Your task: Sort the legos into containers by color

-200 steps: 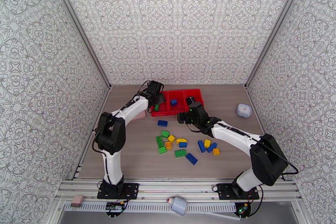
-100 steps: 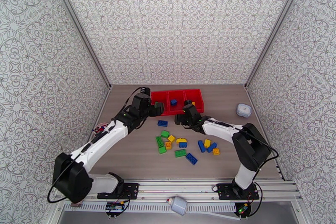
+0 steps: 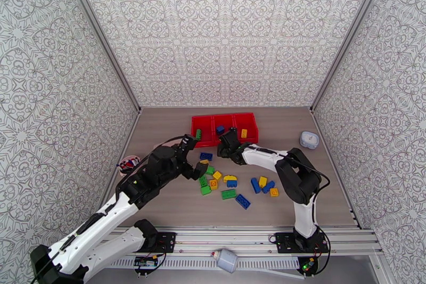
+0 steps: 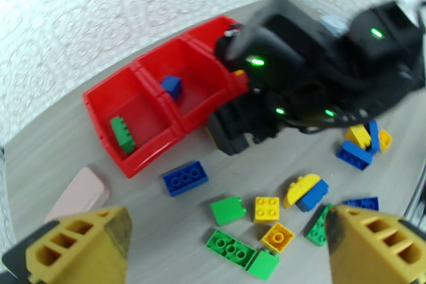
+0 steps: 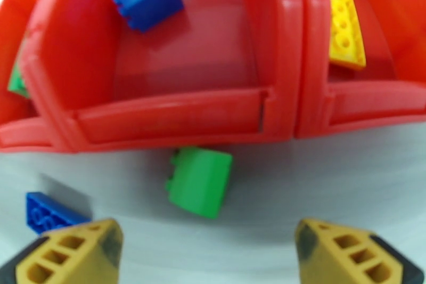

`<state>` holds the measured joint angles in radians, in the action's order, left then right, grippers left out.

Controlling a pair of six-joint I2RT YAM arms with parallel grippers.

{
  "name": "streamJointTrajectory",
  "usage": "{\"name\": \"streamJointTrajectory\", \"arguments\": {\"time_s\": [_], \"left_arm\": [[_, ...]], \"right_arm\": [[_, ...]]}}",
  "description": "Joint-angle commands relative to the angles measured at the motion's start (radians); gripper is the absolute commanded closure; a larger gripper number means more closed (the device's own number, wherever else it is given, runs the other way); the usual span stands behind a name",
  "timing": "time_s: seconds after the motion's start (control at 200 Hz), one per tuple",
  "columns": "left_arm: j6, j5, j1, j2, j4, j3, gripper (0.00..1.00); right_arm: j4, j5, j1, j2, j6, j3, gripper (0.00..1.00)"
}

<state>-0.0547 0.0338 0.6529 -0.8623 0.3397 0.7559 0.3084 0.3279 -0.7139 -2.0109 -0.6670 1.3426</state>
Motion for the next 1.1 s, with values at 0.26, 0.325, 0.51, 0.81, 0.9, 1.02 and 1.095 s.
{"name": "streamJointTrajectory", "arguments": {"time_s": [0.26, 0.325, 0.51, 0.81, 0.9, 1.02, 1.095], "left_arm": [[-0.09, 0.108, -0.002, -0.002, -0.124, -0.118, 0.0], [-0.095, 0.118, -0.001, -0.004, -0.112, -0.124, 0.0], [-0.108, 0.13, 0.003, -0.003, -0.109, -0.136, 0.0], [-0.113, 0.154, -0.009, -0.009, -0.108, -0.142, 0.0], [-0.119, 0.146, -0.012, -0.007, -0.101, -0.142, 0.0], [-0.122, 0.153, -0.016, -0.003, -0.105, -0.142, 0.0], [-0.122, 0.161, -0.02, -0.004, -0.104, -0.141, 0.0]], "right_arm": [[0.084, 0.071, -0.007, -0.125, -0.023, 0.153, 0.18], [0.095, 0.079, -0.007, -0.146, -0.026, 0.173, 0.2], [0.121, 0.082, -0.007, -0.188, -0.031, 0.223, 0.25], [0.135, 0.079, -0.005, -0.22, -0.055, 0.246, 0.33], [0.136, 0.078, -0.004, -0.223, -0.059, 0.246, 0.39], [0.141, 0.074, -0.002, -0.226, -0.059, 0.252, 0.45], [0.141, 0.071, -0.002, -0.229, -0.058, 0.254, 0.48]]}}
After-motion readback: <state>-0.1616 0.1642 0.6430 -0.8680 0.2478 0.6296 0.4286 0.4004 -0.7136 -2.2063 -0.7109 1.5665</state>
